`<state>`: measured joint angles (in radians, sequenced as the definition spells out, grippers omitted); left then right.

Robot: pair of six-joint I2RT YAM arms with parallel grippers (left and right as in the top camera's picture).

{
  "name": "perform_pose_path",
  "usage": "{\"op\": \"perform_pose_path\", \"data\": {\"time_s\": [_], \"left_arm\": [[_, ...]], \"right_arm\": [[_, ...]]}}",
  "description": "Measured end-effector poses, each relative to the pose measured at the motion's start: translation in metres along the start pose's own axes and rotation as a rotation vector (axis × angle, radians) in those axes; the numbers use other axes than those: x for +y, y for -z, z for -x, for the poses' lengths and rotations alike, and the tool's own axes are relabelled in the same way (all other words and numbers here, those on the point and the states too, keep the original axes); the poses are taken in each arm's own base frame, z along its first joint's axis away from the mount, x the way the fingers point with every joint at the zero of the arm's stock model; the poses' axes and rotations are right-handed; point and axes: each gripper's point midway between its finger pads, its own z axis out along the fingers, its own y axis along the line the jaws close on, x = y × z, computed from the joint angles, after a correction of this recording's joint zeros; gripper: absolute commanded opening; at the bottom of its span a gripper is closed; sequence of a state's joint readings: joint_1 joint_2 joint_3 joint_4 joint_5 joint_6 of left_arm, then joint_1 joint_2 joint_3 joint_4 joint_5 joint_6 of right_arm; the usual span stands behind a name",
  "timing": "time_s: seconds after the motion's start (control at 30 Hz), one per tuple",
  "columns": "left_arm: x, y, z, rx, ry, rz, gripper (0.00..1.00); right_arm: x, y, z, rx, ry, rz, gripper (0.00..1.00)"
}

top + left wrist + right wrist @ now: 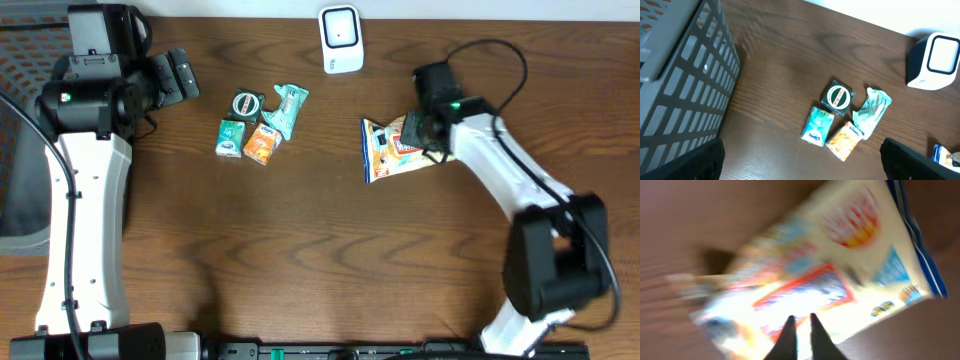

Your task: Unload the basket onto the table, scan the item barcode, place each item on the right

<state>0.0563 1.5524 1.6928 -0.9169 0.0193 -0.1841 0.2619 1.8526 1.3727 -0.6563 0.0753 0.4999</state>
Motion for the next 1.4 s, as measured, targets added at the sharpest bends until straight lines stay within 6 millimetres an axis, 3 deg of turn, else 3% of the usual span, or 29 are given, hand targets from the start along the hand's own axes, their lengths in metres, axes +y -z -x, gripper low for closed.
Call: {"op": "perform_pose_path", "data": {"time_s": [0.13, 0.27, 0.3, 0.37, 0.43, 0.47, 0.53, 0.73, 0.87, 0.93, 1.03, 1.13, 1.27, 1.4], "left_arm": [[0.0, 0.0, 0.0, 0.0, 0.0, 0.0, 0.98], [0.0, 0.0, 0.0, 0.0, 0.0, 0.0, 0.98], [0.0, 0.0, 0.0, 0.0, 0.0, 0.0, 0.98], [0.0, 0.0, 0.0, 0.0, 0.0, 0.0, 0.98], [0.0, 0.0, 0.0, 0.0, 0.0, 0.0, 0.98], [0.0, 0.0, 0.0, 0.0, 0.0, 0.0, 0.98], [0.0, 0.0, 0.0, 0.0, 0.0, 0.0, 0.98], [0.0, 0.0, 0.0, 0.0, 0.0, 0.0, 0.98], [0.0, 0.0, 0.0, 0.0, 0.0, 0.0, 0.98], [0.0, 0.0, 0.0, 0.0, 0.0, 0.0, 0.98], [0.0, 0.0, 0.0, 0.0, 0.0, 0.0, 0.98], [0.0, 0.0, 0.0, 0.0, 0.0, 0.0, 0.98], [0.0, 0.0, 0.0, 0.0, 0.0, 0.0, 0.98], [0.0, 0.0, 0.0, 0.0, 0.0, 0.0, 0.98]], "right_arm": [[0.034, 0.025, 0.023, -0.101, 0.062, 0.157, 0.25], [0.048, 0.014, 0.021, -0.108, 0.104, 0.17, 0.4], [0.047, 0.008, 0.018, -0.098, 0.108, 0.158, 0.52], [0.044, -0.012, 0.008, -0.059, 0.112, 0.128, 0.53], [0.04, -0.03, -0.002, -0.019, 0.112, 0.104, 0.45], [0.037, -0.046, -0.013, 0.025, 0.117, 0.096, 0.45], [0.043, -0.059, -0.027, 0.079, 0.168, 0.129, 0.45], [0.065, -0.048, -0.069, 0.229, 0.36, 0.234, 0.44], [0.068, -0.034, -0.107, 0.355, 0.449, 0.218, 0.54], [0.054, -0.024, -0.119, 0.419, 0.456, 0.161, 0.55], [0.033, -0.015, -0.123, 0.455, 0.439, 0.071, 0.56], [0.016, -0.003, -0.109, 0.426, 0.387, 0.021, 0.56], [-0.008, 0.033, -0.081, 0.359, 0.28, -0.01, 0.52], [-0.036, 0.055, -0.08, 0.397, 0.211, -0.064, 0.48]]}}
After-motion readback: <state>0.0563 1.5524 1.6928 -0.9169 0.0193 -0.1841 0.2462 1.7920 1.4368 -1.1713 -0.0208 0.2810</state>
